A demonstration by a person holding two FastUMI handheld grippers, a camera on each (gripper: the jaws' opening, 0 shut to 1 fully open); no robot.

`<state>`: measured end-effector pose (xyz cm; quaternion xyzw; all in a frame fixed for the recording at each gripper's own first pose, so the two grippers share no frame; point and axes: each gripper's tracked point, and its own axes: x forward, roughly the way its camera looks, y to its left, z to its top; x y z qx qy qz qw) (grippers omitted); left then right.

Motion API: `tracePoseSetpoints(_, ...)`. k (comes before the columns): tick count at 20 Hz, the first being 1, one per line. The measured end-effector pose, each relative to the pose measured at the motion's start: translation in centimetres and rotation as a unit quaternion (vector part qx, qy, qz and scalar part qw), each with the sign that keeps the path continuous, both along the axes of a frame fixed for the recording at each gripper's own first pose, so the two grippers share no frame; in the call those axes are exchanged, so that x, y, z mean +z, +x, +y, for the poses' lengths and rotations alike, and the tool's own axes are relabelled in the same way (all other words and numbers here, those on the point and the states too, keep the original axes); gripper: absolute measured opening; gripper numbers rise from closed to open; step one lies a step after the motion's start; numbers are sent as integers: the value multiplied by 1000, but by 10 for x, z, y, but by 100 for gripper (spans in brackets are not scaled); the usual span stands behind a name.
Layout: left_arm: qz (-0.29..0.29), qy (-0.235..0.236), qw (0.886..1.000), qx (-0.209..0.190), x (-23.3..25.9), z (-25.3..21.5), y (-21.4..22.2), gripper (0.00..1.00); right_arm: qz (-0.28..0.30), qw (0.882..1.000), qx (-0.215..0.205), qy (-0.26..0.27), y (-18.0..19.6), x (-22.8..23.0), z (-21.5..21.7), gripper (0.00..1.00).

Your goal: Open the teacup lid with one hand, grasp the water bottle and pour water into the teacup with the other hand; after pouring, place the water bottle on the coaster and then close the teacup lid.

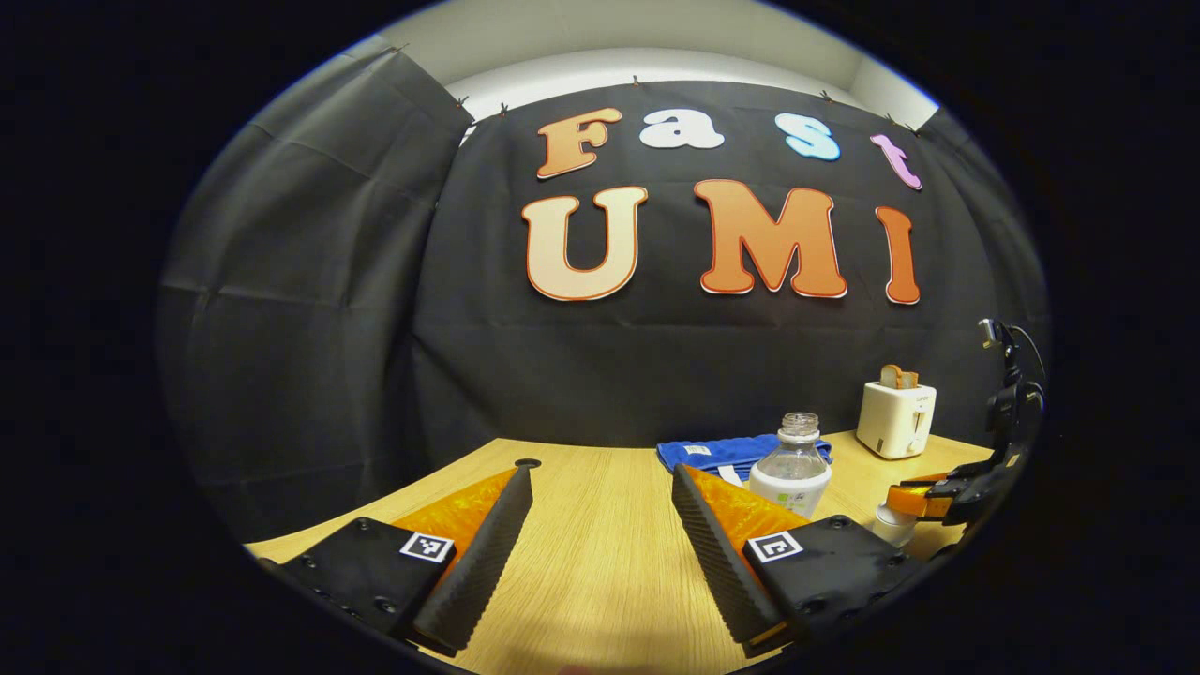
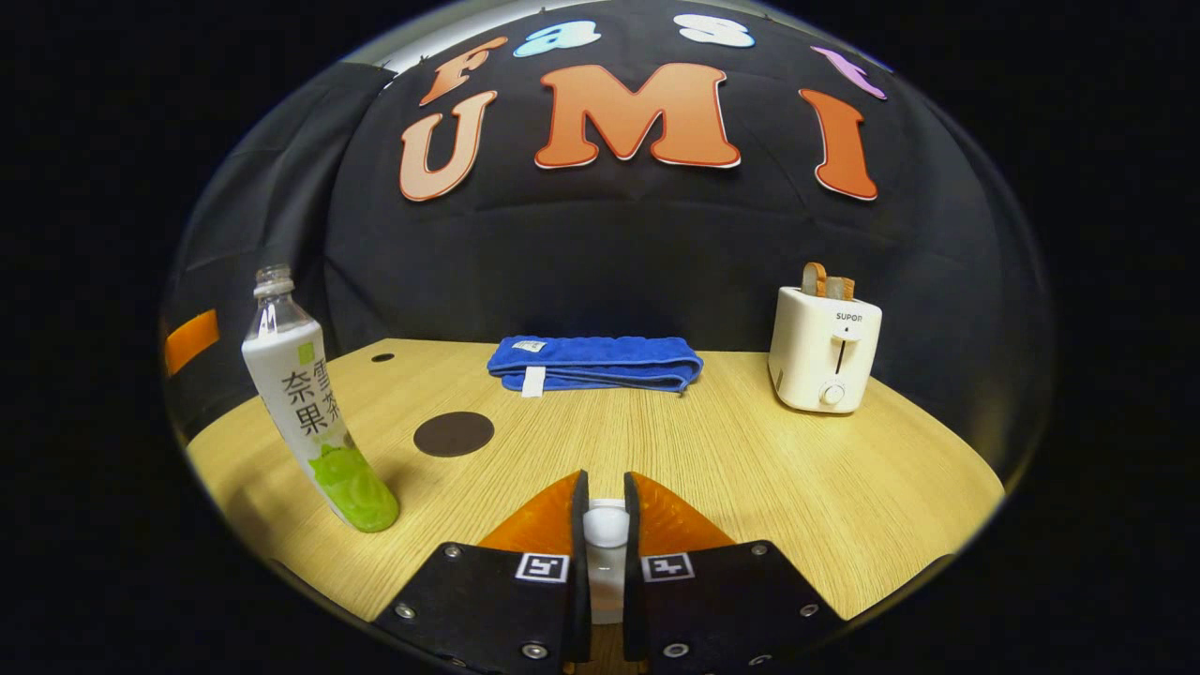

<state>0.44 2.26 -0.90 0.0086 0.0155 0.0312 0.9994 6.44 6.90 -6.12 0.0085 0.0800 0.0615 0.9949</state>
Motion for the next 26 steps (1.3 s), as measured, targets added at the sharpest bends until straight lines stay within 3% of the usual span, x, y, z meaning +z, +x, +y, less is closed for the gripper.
tracePoseSetpoints(6, -9, 1, 1000, 4, 6, 3, -9, 98, -37, 999, -18, 23, -13, 44, -29, 12)
tracePoseSetpoints(15, -14, -2, 1000, -6, 13, -10, -20, 98, -31, 993, -111, 15, -34, 43, -123, 12)
tracePoseSetpoints(26, 1, -11, 997, -83, 1, -90, -31, 98, -11, 991, -129, 19, -51, 21, -148, 12)
